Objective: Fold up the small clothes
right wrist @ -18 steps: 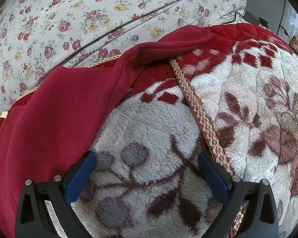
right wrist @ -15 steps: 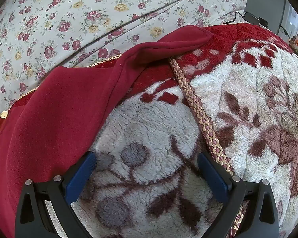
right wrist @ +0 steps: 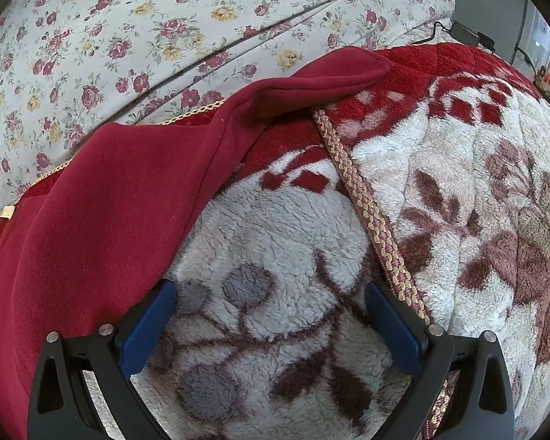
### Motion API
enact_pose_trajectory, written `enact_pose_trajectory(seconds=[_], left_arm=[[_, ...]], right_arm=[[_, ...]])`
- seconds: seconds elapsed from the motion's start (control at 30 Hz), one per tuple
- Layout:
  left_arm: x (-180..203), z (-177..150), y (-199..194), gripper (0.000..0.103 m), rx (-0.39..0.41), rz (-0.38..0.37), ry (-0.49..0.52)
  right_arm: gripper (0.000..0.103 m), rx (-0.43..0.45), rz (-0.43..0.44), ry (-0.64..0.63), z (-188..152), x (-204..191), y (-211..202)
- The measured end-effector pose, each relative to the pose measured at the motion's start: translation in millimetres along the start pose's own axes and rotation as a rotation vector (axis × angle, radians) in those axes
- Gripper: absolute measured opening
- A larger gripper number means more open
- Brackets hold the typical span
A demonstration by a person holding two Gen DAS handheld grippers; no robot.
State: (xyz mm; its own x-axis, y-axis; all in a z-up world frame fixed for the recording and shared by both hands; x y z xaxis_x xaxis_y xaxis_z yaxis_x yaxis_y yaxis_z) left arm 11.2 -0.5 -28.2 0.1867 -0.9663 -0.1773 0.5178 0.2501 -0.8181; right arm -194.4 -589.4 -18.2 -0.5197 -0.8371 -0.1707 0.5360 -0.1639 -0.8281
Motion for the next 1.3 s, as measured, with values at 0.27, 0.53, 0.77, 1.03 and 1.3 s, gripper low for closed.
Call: enact_pose_trajectory(seconds=[0.27,0.53,0.77,1.03,1.3], left_arm=[[1.1,-1.0,-1.9,0.103,-0.01,0.011,-0.001],[2.6,-0.1,-2.2,0.103,-0.007,0.02,-0.005],[1.7,-6.1,-15.8,0.103,-0.015,0.047,-0.006],[5.8,-15.7,-52.3,0.103,0.047,0.031,0.1],[22.3,-30.4,-99.1,0.103,0.169,-0.049,0.193]], right_arm=[[0.103,0.0,0.0,0.0,0.0,0.0,0.0],[0.103,0.0,0.0,0.0,0.0,0.0,0.0],[0.103,0.0,0.0,0.0,0.0,0.0,0.0],[0.103,0.0,-0.001,0.0,0.0,0.0,0.0],[0.103,-0.004,0.002,0.0,0.7,1.4,1.1]])
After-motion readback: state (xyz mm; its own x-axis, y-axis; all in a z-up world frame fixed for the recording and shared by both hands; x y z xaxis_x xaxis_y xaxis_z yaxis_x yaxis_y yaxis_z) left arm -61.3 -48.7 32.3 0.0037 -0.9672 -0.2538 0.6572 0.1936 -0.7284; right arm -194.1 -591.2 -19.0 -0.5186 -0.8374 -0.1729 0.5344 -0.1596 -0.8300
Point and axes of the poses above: each gripper's, at about its wrist camera, not at the fingertips, and y roughly the way its jaws point, x to its right, z to its top, the point moved 4 cm from there along y, roughly the way its jaws point, and after that the axes turned 14 degrees about z, right-handed, at the moved point
